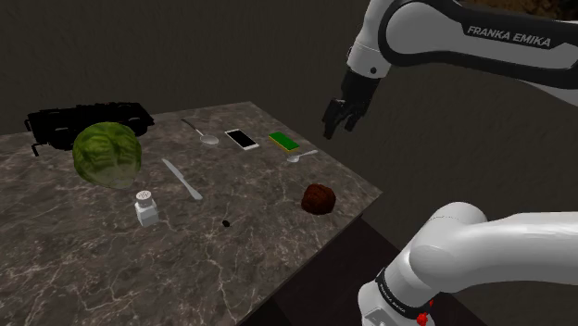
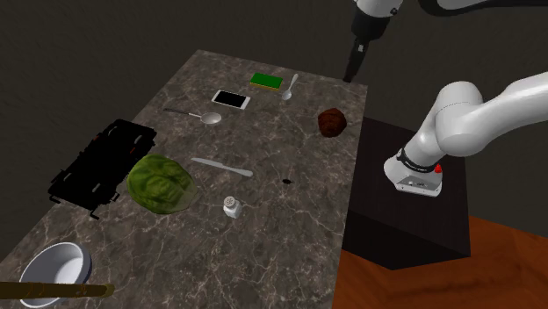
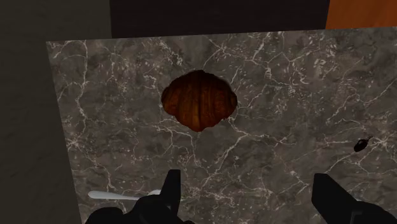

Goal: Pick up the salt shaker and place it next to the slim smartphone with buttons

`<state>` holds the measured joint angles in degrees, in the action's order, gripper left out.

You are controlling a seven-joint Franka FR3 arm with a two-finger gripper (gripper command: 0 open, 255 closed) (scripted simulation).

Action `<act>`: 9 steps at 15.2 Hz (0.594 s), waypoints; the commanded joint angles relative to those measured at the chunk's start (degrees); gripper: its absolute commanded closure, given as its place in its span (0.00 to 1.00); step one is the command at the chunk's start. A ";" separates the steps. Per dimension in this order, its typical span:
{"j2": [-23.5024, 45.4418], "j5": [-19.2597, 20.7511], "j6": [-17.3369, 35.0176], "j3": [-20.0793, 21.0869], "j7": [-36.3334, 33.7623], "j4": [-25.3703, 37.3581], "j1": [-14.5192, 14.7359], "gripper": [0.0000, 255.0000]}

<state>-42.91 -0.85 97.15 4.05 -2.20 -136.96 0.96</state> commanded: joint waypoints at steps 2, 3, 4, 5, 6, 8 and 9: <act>1.24 -0.62 0.94 1.03 -1.06 0.20 0.39 0.00; 2.53 -1.21 1.87 2.04 -2.12 0.46 0.77 0.00; 3.88 -1.76 2.80 3.05 -3.18 0.80 1.14 0.00; 5.29 -2.26 3.73 4.06 -4.23 1.20 1.48 0.00; 6.74 -2.72 4.64 5.07 -5.27 1.66 1.80 0.00; 9.79 -3.50 6.42 7.06 -7.35 2.80 2.37 0.00; 11.38 -3.80 7.28 8.04 -8.40 3.46 2.63 0.00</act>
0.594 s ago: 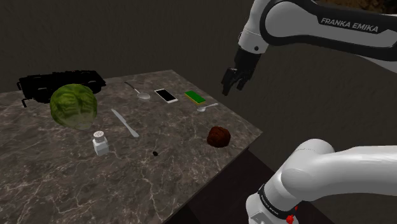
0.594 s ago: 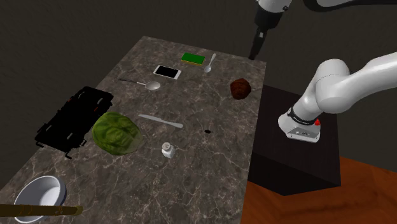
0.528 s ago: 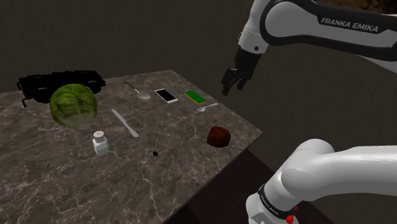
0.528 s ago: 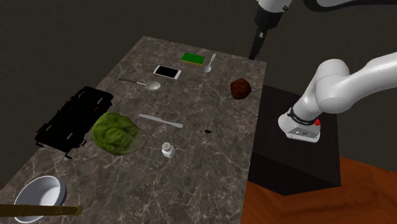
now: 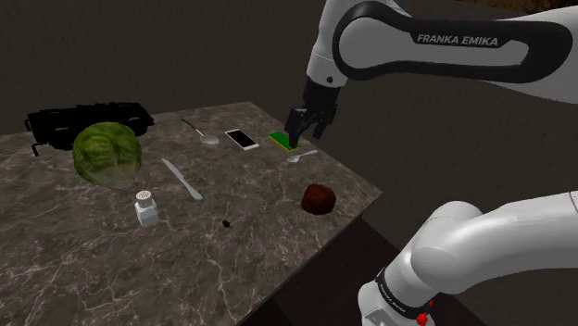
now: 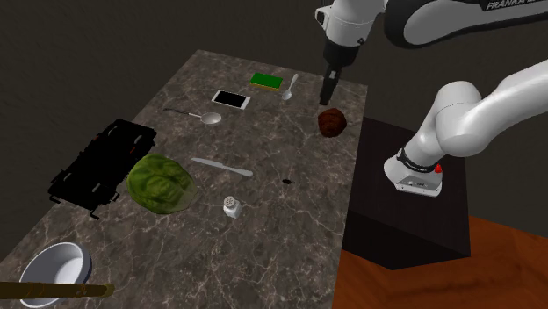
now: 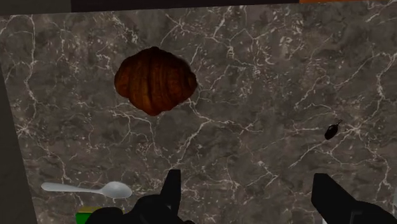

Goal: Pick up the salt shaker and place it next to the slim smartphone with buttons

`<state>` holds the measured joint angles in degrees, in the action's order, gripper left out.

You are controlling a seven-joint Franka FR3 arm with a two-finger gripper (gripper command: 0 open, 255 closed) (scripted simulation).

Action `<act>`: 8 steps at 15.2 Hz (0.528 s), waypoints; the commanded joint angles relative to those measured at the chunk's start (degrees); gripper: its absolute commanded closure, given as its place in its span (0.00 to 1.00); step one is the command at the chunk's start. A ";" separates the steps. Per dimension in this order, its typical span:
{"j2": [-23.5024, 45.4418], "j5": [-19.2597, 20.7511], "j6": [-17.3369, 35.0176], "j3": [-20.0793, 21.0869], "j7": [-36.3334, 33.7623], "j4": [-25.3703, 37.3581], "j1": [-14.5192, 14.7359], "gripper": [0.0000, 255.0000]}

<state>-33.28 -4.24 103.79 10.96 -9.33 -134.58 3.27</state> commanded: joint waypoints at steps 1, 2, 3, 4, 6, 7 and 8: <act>3.39 -0.66 1.49 2.12 -2.32 1.82 0.56 0.00; 5.06 -0.85 2.30 3.10 -3.38 2.62 0.77 0.00; 6.78 -0.97 3.10 4.06 -4.45 3.48 0.97 0.00; 8.54 -1.01 3.86 5.01 -5.54 4.41 1.17 0.00; 12.16 -0.89 5.30 6.89 -7.75 6.46 1.51 0.00; 14.04 -0.71 5.96 7.81 -8.89 7.58 1.66 0.00; 15.94 -0.45 6.58 8.72 -10.04 8.77 1.81 0.00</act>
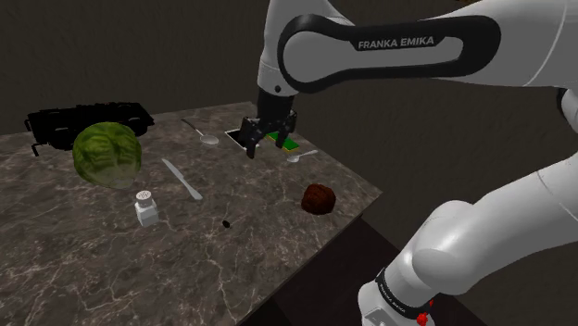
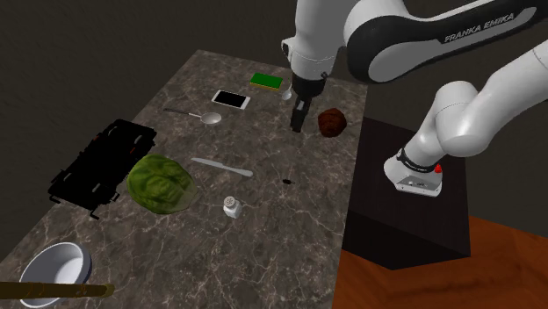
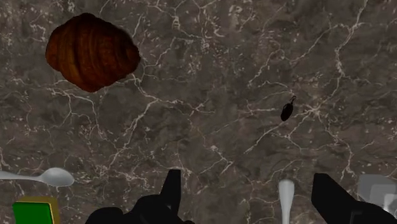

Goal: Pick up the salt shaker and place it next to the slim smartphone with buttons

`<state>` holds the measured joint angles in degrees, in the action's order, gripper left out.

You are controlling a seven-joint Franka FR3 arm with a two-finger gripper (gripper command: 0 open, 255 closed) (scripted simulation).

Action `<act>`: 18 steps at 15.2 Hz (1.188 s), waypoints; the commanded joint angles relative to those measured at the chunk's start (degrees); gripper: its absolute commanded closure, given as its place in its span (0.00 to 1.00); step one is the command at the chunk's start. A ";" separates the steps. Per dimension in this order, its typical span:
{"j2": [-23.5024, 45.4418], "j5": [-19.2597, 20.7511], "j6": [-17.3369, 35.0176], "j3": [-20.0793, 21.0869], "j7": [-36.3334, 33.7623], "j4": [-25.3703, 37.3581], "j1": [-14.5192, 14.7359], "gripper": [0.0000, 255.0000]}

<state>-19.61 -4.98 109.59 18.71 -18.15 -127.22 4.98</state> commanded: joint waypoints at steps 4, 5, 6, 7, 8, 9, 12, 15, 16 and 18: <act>10.29 2.18 2.82 4.33 -6.08 6.81 0.84 0.00; 12.39 2.86 3.20 5.09 -7.35 8.33 1.09 0.00; 14.53 3.63 3.51 5.80 -8.64 9.92 1.38 0.00; 16.70 4.48 3.77 6.45 -9.94 11.59 1.73 0.00; 18.91 5.39 3.95 7.04 -11.24 13.33 2.14 0.00; 21.15 6.36 4.07 7.57 -12.54 15.14 2.60 0.00; 28.03 9.49 3.98 8.70 -16.31 21.09 4.48 0.00; 35.08 12.70 3.18 9.14 -19.70 27.86 7.06 0.00; 37.47 13.72 2.76 9.15 -20.69 30.33 8.07 0.00; 42.29 15.67 1.67 9.01 -22.47 35.62 10.25 0.00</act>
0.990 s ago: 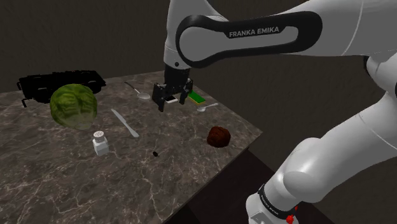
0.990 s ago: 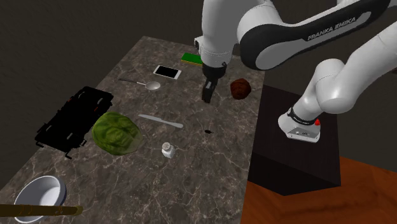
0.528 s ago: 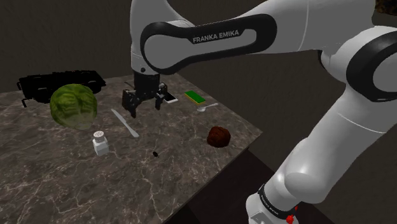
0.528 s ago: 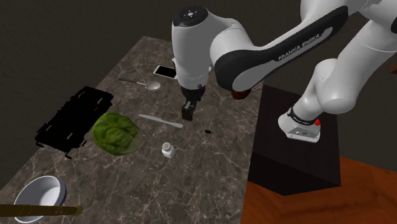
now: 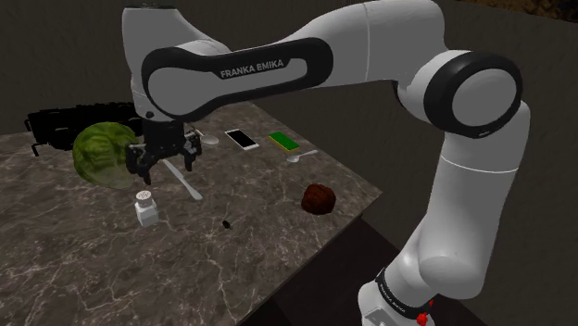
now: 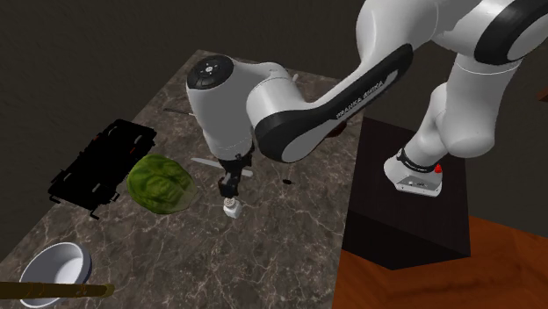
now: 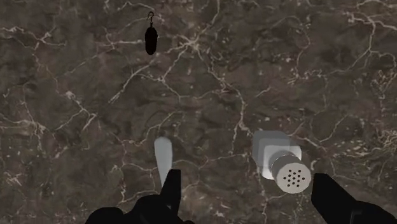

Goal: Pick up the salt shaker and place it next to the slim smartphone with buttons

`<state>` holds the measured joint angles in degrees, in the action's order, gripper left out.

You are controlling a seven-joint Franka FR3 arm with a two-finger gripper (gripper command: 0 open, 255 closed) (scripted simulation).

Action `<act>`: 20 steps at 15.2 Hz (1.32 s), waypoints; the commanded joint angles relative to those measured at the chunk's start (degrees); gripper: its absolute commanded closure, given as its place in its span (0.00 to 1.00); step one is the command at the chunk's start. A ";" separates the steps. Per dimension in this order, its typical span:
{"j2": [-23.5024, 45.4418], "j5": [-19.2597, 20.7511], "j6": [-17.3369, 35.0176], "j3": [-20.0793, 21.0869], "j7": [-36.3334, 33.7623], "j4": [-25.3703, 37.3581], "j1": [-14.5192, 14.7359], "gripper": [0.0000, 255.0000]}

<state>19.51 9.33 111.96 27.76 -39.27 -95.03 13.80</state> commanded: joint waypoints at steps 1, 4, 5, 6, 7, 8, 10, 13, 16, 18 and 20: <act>5.63 2.28 -1.37 -0.19 -2.11 6.29 2.61 0.00; 12.08 4.34 -3.50 -0.82 -3.65 14.35 5.94 0.00; 12.24 4.42 -2.83 -0.91 -3.71 13.82 5.94 0.00; 12.41 4.51 -2.16 -0.98 -3.78 13.30 5.93 0.00; 12.60 4.62 -1.50 -1.05 -3.86 12.81 5.91 0.00; 12.80 4.73 -0.84 -1.11 -3.94 12.33 5.91 0.00; 13.23 4.97 0.45 -1.25 -4.11 11.43 5.90 0.00; 13.60 5.17 1.45 -1.37 -4.25 10.77 5.91 0.00; 13.61 5.17 1.45 -1.37 -4.25 10.77 5.92 0.00; 13.61 5.17 1.45 -1.37 -4.25 10.77 5.92 0.00; 13.61 5.17 1.44 -1.37 -4.25 10.78 5.92 1.00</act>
<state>33.11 14.49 113.40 26.39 -43.52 -84.26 19.71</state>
